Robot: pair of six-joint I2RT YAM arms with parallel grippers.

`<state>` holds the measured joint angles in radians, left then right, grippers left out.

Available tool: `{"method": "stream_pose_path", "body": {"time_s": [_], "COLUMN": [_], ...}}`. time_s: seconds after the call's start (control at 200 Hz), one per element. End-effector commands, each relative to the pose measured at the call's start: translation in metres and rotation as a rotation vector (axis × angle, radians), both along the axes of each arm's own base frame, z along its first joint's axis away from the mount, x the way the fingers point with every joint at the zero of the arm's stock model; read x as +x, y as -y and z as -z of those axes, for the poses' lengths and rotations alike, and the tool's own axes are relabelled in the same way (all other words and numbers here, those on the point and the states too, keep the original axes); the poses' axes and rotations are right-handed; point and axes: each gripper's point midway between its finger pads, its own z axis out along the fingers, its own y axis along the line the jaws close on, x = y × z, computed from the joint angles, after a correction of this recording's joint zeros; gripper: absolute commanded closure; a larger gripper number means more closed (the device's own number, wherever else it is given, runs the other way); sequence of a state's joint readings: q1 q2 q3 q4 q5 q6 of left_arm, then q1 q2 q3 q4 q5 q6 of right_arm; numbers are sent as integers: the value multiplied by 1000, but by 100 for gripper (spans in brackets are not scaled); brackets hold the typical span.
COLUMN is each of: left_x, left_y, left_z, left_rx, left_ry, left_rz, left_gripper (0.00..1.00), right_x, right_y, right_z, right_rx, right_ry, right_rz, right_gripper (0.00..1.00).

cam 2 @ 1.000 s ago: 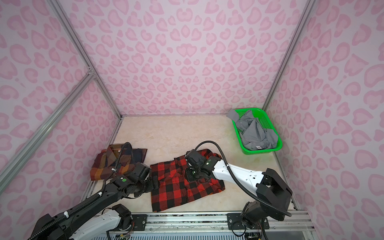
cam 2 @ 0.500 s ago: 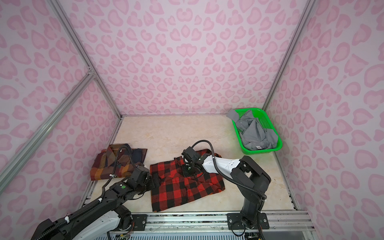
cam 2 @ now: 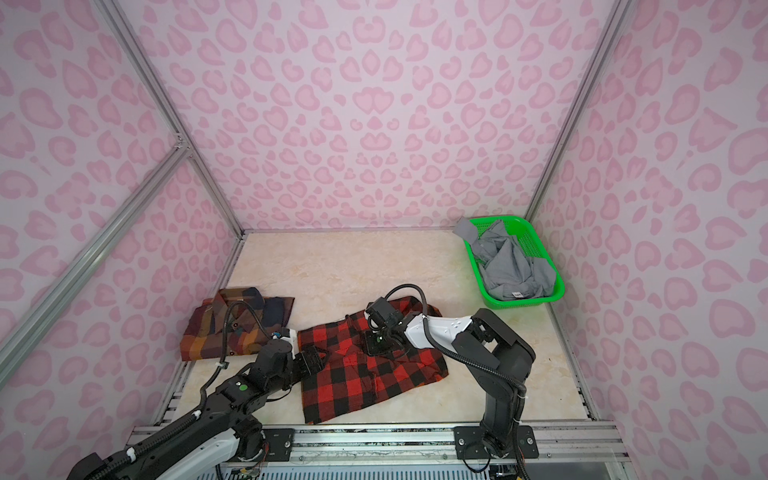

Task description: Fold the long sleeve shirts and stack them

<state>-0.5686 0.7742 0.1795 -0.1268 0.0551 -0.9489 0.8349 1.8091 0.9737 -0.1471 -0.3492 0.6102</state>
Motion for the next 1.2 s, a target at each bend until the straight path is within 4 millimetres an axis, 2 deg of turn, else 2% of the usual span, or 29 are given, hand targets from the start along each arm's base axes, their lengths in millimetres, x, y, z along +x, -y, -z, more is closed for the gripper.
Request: {"method": "stream_pose_path", "body": {"time_s": [0.0,0.215,0.31,0.39,0.785,0.905,1.05,1.195], "left_x": [-47,-55,-58,-61,-80,-79,-78,-82], "left_y": [-15,-15,-19,-25,-39,-46,-47,-43], "left_z": [39,49,50,49,40,28,16,24], "left_rx": [48,49,86,129,326,375,369,331], "left_ry": [-244,-303,-325,-345,-453,-435,-397,-377], "left_rz": [-1,-3,-3,-14,-86,-126,-168,-191], "left_gripper": [2,7,5,0,3,3,3,3], "right_x": [-8,-8,-8,-8,-6,-6,-6,-6], "right_y": [16,20,24,28,29,30,31,30], "right_z": [19,22,23,24,18,18,18,19], "right_rx": [-72,-94,-113,-130,-134,-138,-142,-139], "right_ry": [-44,-42,-35,-32,-17,-18,-14,-15], "right_rz": [21,32,41,46,49,48,47,45], "right_gripper": [69,71,71,72,73,73,73,73]}}
